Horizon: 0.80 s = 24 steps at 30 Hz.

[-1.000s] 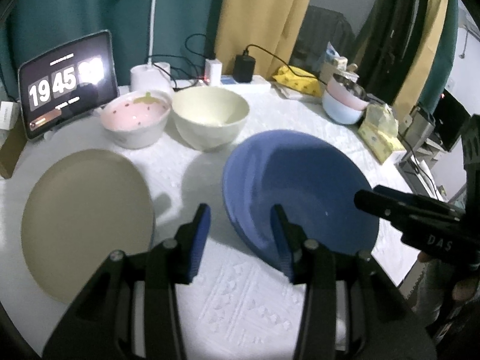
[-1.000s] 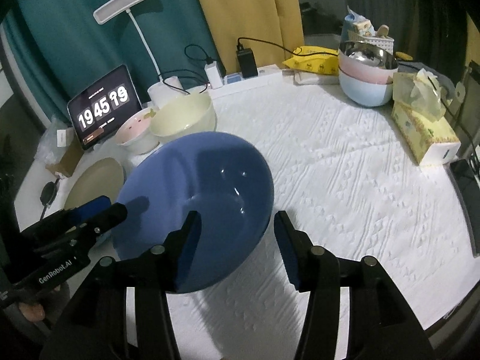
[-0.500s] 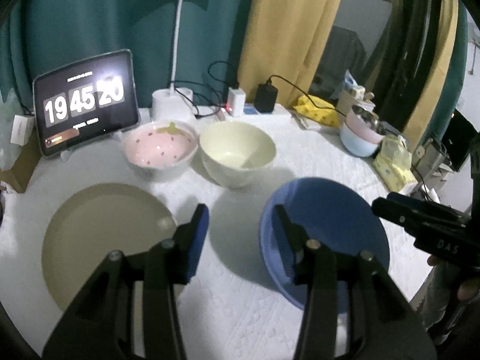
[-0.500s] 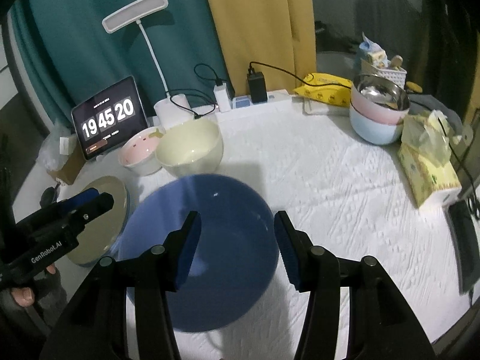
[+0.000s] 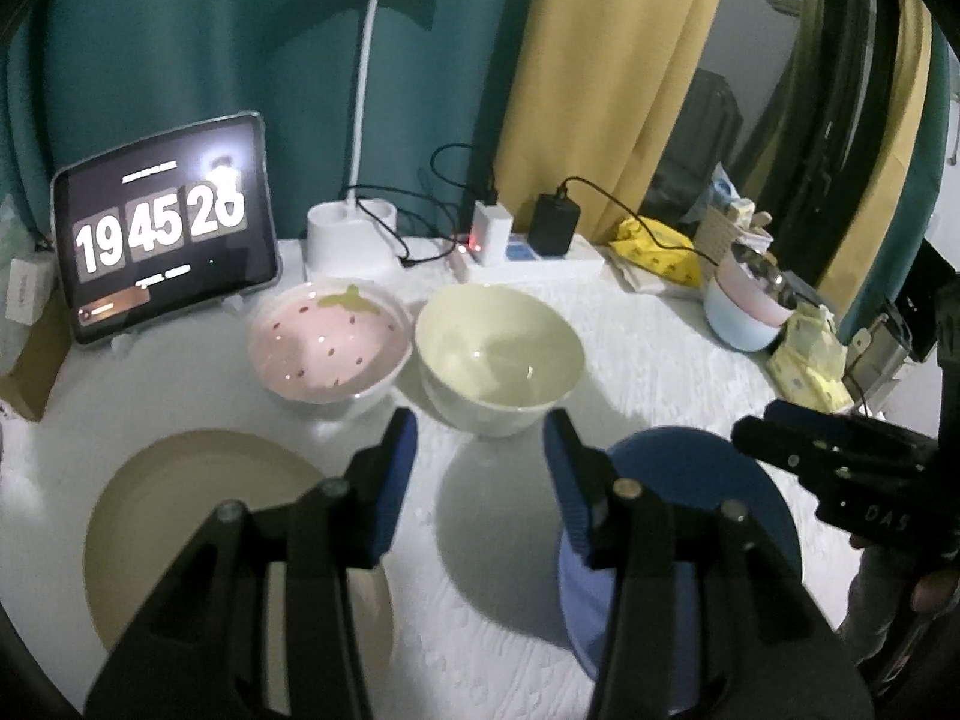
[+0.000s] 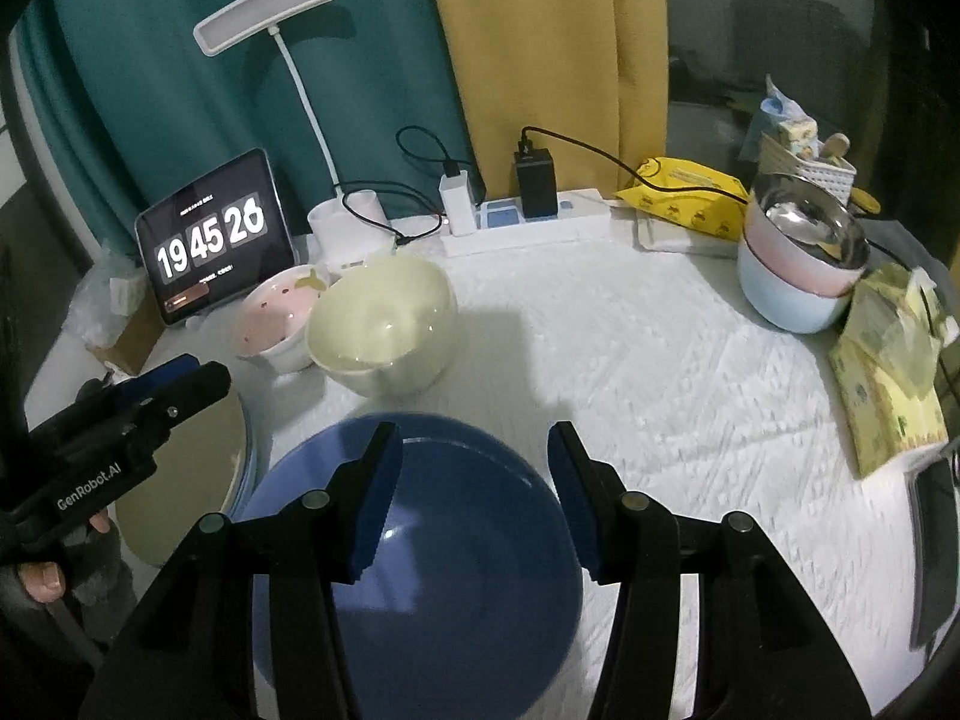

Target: Organize plates and bowls

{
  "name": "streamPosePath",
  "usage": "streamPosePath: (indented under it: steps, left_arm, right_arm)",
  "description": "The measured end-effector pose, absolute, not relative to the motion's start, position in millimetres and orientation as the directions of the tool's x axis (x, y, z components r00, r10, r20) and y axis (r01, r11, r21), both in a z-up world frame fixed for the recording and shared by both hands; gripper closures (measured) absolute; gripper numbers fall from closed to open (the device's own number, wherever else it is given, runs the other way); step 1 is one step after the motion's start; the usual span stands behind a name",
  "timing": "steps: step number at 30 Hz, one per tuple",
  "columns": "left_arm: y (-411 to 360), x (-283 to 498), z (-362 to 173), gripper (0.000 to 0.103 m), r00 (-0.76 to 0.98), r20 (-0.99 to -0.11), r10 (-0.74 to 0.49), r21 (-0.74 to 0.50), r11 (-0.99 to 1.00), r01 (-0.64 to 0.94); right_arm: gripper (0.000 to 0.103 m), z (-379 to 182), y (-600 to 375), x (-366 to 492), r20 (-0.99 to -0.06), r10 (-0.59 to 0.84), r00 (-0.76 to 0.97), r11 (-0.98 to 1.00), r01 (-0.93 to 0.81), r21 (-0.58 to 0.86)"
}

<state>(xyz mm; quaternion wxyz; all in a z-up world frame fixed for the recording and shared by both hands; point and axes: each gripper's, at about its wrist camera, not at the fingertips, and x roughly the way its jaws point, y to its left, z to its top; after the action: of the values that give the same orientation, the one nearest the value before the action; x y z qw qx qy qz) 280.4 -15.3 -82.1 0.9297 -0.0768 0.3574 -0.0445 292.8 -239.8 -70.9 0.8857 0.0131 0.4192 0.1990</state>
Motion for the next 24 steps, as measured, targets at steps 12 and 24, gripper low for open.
streamPosePath:
  steps: [12,24]
  left_arm:
    - [-12.2,313.9,-91.7,0.057,0.711,-0.683,-0.169,-0.229,0.973,0.012]
    - [-4.9,348.6,-108.9,0.057,0.638,-0.731,-0.241,-0.343,0.938,-0.039]
  right_arm:
    - [0.050,-73.7,-215.4,338.1,-0.745,0.421,0.517,0.896,-0.363,0.255]
    - [0.050,-93.0,-194.1,390.2,-0.803,0.413,0.429,0.906,-0.281,0.316]
